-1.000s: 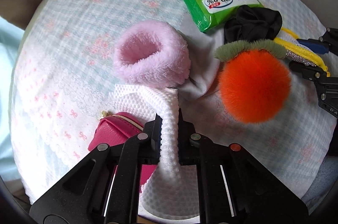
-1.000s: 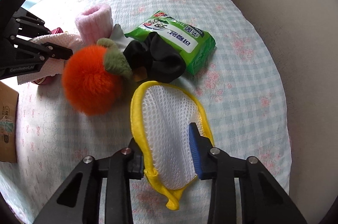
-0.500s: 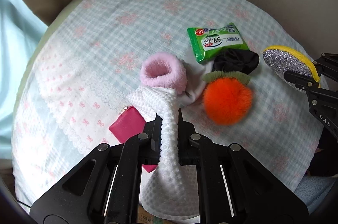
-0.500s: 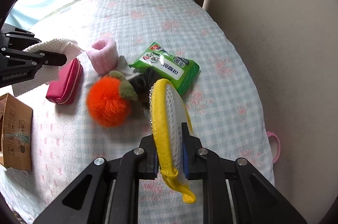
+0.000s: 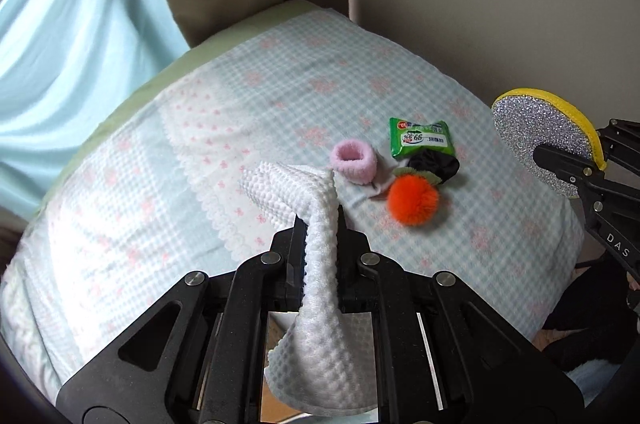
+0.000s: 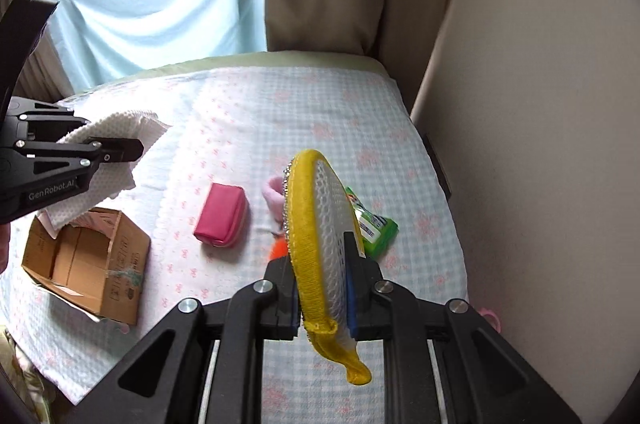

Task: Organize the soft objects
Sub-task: 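Carry cloth and brush into the cardboard box and open both tools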

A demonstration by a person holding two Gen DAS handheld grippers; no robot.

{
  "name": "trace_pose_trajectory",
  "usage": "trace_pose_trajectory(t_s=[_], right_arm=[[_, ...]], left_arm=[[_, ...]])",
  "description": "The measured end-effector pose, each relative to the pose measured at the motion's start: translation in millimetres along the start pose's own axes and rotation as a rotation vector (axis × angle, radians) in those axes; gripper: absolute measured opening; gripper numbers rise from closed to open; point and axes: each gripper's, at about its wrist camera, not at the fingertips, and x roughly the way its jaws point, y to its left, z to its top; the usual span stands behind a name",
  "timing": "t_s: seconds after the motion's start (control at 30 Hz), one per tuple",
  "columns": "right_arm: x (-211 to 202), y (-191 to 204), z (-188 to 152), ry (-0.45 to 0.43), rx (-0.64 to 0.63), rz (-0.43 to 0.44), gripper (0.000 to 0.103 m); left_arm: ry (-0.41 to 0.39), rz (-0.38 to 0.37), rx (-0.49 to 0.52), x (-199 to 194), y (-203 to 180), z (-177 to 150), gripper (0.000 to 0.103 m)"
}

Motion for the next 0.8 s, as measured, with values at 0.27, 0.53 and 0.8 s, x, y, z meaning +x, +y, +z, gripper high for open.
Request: trace_pose_trajectory(t_s=[0.27, 0.53, 0.8], right_arm=[[-47.9, 88.2, 46.8, -0.061, -0.098, 0.122, 0.016], [-60.0, 207.0, 56.4, 0.004, -0.13, 0.212, 0.016], [-12.2, 299.8, 40.8, 0.158, -0.075, 0.261, 0.016]], left_arm=[[-0.051, 0.046, -0.23, -87.8, 77.1, -54.9, 0.008], [-0.056, 0.063, -0.381, -129.6, 171.1, -132.4, 0.008], [0.057, 0.044, -0.42, -99.2, 249.0, -209.1, 0.008]])
